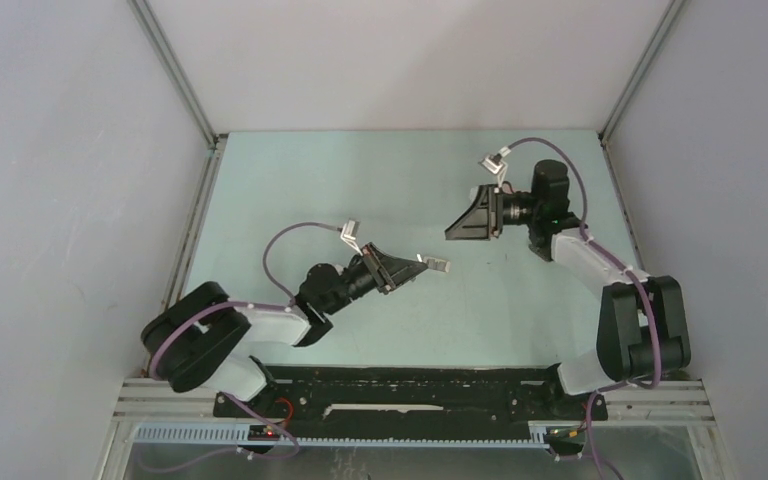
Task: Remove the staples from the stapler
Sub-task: Place the staple at the center of the board.
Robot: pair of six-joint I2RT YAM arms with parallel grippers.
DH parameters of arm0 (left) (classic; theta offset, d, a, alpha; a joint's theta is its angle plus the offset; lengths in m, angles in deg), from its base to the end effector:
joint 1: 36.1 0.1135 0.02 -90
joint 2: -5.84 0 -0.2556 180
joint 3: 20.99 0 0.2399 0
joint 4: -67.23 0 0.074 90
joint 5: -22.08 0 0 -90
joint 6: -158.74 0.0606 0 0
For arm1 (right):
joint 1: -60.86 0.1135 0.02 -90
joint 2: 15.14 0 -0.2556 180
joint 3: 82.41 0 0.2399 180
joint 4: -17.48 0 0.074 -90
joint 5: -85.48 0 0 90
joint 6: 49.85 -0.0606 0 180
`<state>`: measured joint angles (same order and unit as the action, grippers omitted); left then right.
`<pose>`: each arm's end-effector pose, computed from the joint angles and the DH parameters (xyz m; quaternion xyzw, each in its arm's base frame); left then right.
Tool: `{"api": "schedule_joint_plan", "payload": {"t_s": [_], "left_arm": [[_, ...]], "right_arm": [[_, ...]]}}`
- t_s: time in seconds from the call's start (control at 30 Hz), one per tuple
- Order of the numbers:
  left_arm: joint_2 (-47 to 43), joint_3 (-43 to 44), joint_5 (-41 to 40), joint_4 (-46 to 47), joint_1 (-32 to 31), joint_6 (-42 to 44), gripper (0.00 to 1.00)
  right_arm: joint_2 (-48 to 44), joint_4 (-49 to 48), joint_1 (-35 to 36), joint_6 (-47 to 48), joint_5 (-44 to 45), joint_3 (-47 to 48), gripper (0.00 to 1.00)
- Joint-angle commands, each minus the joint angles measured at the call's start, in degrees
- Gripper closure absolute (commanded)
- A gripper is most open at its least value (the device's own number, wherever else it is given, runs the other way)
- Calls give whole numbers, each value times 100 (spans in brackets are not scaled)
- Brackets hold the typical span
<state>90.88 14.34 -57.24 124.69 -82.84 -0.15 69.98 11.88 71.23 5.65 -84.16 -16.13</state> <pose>0.1874 -0.2155 0.2032 -0.0570 0.6561 -0.6674 0.3477 0.2922 0.1141 0.2713 -0.2630 0.6719 0.6460 0.2492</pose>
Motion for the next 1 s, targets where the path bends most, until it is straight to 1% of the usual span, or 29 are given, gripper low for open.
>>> {"api": "schedule_joint_plan", "payload": {"t_s": [0.0, 0.1, 0.2, 0.3, 0.37, 0.5, 0.63, 0.7, 0.83, 0.97], "left_arm": [[-771, 348, -36, -2066, 18, 1022, 85], [-987, 943, -76, -4195, 16, 1806, 84], [-848, 1656, -150, -5796, 12, 2629, 84], [-538, 2378, -161, -6873, -1, 3221, 84], [-309, 2748, -171, -7493, -45, 3540, 84], [311, 3434, -313, -8754, -235, 4097, 84], [906, 3953, -610, -9646, -562, 4495, 83], [1118, 4116, -854, -9962, -714, 4598, 83], [1348, 4278, -1180, -10245, -889, 4689, 82], [1595, 4391, -1328, -10401, -929, 4749, 81]], "right_arm": [[-363, 1227, -537, 1289, 192, 240, 36], [-536, 1678, -791, 1733, 365, 295, 36], [-615, 1804, -925, 1918, 472, 294, 36], [-635, 1931, -992, 2073, 541, 316, 36], [-630, 2181, -993, 2244, 577, 357, 36], [-621, 2280, -993, 2362, 623, 374, 36], [-589, 2293, -993, 2391, 628, 380, 36], [-585, 2297, -1148, 2403, 625, 374, 36], [-588, 2297, -1207, 2413, 621, 369, 36], [-575, 2303, -1246, 2413, 616, 382, 36]]}}
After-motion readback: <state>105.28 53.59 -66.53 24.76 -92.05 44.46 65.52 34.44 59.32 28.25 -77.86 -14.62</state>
